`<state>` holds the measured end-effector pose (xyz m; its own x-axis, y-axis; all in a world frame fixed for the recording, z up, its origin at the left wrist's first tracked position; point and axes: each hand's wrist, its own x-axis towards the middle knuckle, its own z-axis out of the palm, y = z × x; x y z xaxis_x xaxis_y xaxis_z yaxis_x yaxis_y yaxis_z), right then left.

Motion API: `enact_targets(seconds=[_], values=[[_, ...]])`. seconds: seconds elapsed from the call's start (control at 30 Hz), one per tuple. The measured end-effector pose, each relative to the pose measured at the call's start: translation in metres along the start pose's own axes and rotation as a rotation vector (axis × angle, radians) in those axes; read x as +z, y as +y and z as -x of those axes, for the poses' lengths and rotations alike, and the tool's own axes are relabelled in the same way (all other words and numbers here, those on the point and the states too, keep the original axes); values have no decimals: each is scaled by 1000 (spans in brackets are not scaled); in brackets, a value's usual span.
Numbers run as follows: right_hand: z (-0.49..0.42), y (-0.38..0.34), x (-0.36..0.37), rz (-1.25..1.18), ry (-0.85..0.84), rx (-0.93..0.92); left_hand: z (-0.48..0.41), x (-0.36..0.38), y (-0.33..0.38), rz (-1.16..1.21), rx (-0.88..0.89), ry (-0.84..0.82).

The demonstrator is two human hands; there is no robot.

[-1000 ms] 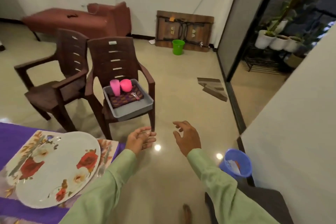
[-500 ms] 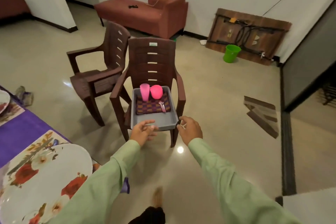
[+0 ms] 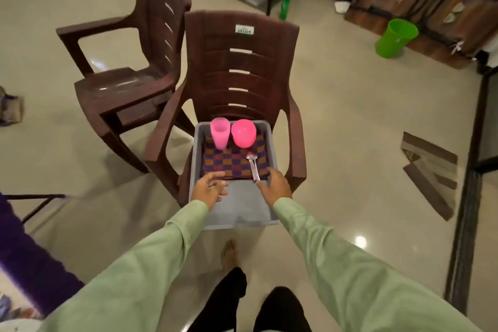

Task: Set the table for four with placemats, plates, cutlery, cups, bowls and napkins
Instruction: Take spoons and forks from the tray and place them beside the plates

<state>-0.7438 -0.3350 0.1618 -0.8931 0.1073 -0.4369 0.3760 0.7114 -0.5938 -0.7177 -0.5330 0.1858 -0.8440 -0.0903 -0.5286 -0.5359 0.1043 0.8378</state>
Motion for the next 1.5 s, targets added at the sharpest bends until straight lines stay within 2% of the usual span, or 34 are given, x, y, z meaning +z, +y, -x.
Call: enact_targets(seconds=[0.13, 0.3, 0.43, 0.6, 0.77, 0.97, 1.17, 1.23, 1.37, 1.5], values=[[-87, 9, 44, 25, -49, 80, -76, 5, -17, -32, -32, 25], [-174, 39, 120, 34, -32, 132, -147, 19, -47, 11, -68, 57], [-219, 55, 167, 111, 80, 170, -178, 28, -64, 67, -73, 58], [-248, 55, 197, 351, 336, 243, -189, 25, -86, 74, -69, 56], [-262, 54, 198, 329, 375, 276, -190, 19, -90, 76, -57, 77], [-257, 61, 186, 314, 244, 196, -186, 15, -82, 89, -33, 91], [-239, 60, 163, 100, 106, 134, -169, 12, -75, 88, -31, 121], [-227, 56, 157, -88, 58, 86, -159, 12, -72, 89, -46, 143], [-182, 23, 124, -540, -149, 44, -136, 12, -54, 133, -86, 170], [-122, -28, 65, -725, -443, -26, -104, 13, -13, 307, -142, 155]])
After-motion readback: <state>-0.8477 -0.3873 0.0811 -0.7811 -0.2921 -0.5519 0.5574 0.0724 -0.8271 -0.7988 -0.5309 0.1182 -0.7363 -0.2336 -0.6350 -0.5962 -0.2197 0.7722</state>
